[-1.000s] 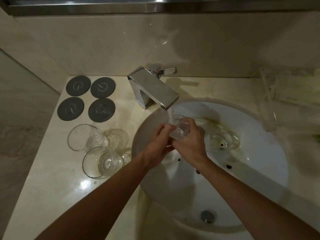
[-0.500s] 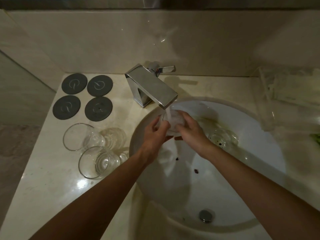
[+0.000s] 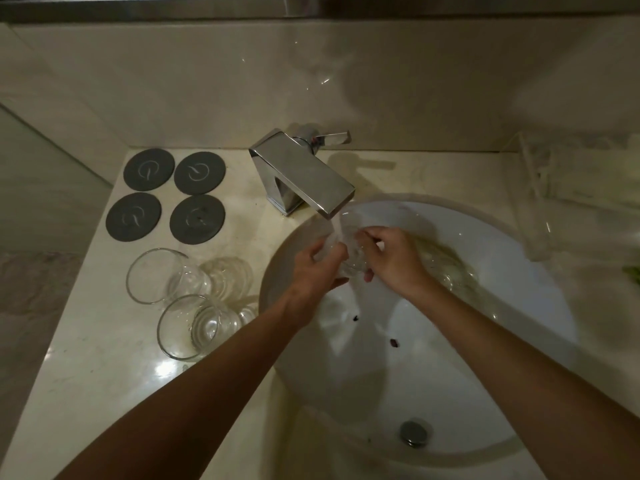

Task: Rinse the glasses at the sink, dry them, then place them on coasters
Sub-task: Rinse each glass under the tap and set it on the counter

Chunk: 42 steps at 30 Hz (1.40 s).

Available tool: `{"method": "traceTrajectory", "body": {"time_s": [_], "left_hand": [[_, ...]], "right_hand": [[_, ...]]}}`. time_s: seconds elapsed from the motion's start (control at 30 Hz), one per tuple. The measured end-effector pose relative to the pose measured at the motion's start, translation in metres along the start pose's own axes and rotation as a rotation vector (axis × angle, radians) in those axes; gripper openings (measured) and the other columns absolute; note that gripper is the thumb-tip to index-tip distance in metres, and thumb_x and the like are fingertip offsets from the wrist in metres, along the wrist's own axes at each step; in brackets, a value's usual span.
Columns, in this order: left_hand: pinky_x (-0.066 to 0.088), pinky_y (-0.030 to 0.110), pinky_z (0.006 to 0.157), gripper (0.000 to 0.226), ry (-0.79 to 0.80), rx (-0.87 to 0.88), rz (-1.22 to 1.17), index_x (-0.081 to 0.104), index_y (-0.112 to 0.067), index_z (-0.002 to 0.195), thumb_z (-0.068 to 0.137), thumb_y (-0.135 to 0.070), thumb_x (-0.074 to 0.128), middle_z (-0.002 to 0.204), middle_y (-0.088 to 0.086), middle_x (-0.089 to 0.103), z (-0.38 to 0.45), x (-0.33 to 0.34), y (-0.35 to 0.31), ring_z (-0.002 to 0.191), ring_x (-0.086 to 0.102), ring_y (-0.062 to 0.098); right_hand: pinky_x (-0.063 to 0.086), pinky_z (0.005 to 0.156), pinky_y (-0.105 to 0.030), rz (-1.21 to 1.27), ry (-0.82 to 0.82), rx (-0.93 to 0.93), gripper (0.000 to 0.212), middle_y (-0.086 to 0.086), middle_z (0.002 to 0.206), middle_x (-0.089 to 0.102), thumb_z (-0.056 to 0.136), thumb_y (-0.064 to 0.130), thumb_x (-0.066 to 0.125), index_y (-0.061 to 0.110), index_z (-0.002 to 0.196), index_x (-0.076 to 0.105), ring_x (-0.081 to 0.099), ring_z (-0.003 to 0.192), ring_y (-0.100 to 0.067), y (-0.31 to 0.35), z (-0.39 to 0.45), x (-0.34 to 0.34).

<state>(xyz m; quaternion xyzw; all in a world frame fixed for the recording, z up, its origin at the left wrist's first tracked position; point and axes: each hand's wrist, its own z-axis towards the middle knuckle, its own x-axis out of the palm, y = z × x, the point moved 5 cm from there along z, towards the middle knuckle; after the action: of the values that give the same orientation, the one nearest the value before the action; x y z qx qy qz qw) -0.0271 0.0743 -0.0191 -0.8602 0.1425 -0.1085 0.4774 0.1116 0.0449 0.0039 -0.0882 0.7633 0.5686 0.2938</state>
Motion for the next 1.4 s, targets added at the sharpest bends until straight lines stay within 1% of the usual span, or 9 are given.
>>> {"method": "traceTrajectory", "body": {"time_s": [0.23,0.37,0.47,0.6,0.77,0.83,0.97,1.2,1.4], "left_hand": [[0.059,0.038,0.088,0.024,-0.046,0.121,0.039,0.066,-0.026,0.114,0.091,-0.019,0.064,0.102,0.005,0.076,-0.003,-0.001,-0.001,0.094,0.074,0.019],[0.060,0.039,0.087,0.047,0.049,0.024,0.085,0.063,-0.010,0.126,0.083,-0.026,0.071,0.108,0.011,0.074,0.002,-0.004,-0.003,0.093,0.074,0.019],[0.061,0.035,0.082,0.027,0.118,-0.036,0.134,0.066,-0.010,0.119,0.093,-0.019,0.064,0.110,0.011,0.072,0.005,-0.004,-0.004,0.096,0.073,0.019],[0.061,0.037,0.083,0.039,0.092,-0.061,0.069,0.064,-0.008,0.123,0.090,-0.029,0.070,0.111,0.011,0.072,0.007,-0.004,-0.004,0.100,0.072,0.022],[0.060,0.041,0.083,0.021,-0.052,-0.027,-0.084,0.070,-0.006,0.106,0.093,-0.021,0.063,0.096,0.010,0.076,0.005,-0.006,-0.006,0.093,0.073,0.026],[0.059,0.044,0.088,0.023,-0.052,-0.039,-0.128,0.069,-0.003,0.108,0.094,-0.021,0.062,0.099,0.014,0.076,0.003,-0.008,-0.005,0.096,0.073,0.030],[0.058,0.044,0.093,0.036,0.045,-0.086,-0.199,0.062,0.003,0.121,0.096,-0.021,0.056,0.117,0.024,0.069,-0.001,-0.007,-0.004,0.108,0.069,0.034],[0.056,0.037,0.093,0.044,0.312,-0.185,-0.254,0.059,-0.001,0.130,0.093,-0.021,0.045,0.124,0.022,0.066,-0.005,0.005,-0.004,0.114,0.063,0.035],[0.056,0.029,0.071,0.029,0.266,-0.122,0.058,0.061,-0.003,0.115,0.093,0.005,0.044,0.097,0.015,0.066,0.001,0.006,-0.012,0.083,0.068,0.021]], "right_hand": [[0.050,0.057,-0.028,0.768,0.103,0.664,0.027,-0.004,0.095,0.070,0.100,0.010,0.040,0.022,0.115,0.060,0.065,0.072,-0.016,-0.004,-0.040,0.038],[0.057,0.062,-0.038,-0.083,0.009,0.176,0.020,-0.009,0.081,0.070,0.098,0.014,0.053,0.012,0.090,0.071,0.066,0.067,-0.023,-0.012,-0.007,0.008],[0.056,0.066,-0.039,-0.463,0.076,-0.198,0.025,-0.013,0.078,0.071,0.097,0.027,0.060,0.009,0.089,0.075,0.068,0.071,-0.028,-0.001,0.011,-0.003],[0.057,0.066,-0.037,-0.352,0.031,-0.311,0.028,-0.008,0.081,0.075,0.097,0.033,0.059,0.013,0.097,0.078,0.070,0.069,-0.021,0.002,0.014,-0.013],[0.062,0.076,-0.039,0.479,0.190,0.440,0.022,-0.006,0.097,0.072,0.100,0.029,0.052,0.015,0.097,0.068,0.069,0.088,-0.022,-0.010,-0.009,0.024],[0.057,0.085,-0.042,0.636,0.272,0.512,0.016,0.001,0.097,0.066,0.099,0.029,0.050,0.019,0.095,0.061,0.063,0.093,-0.019,-0.001,-0.021,0.033],[0.054,0.088,-0.037,0.662,0.218,0.280,0.018,0.002,0.110,0.068,0.097,0.026,0.049,0.027,0.112,0.057,0.063,0.106,-0.016,0.005,-0.031,0.036],[0.056,0.088,-0.028,0.537,0.073,0.093,0.073,0.013,0.116,0.061,0.072,0.013,0.085,0.036,0.129,0.045,0.061,0.102,0.004,-0.007,-0.034,0.030],[0.056,0.068,-0.022,0.101,-0.062,-0.047,0.083,0.013,0.102,0.062,0.057,0.030,0.095,0.025,0.126,0.049,0.064,0.090,-0.009,-0.006,-0.031,0.013]]}}
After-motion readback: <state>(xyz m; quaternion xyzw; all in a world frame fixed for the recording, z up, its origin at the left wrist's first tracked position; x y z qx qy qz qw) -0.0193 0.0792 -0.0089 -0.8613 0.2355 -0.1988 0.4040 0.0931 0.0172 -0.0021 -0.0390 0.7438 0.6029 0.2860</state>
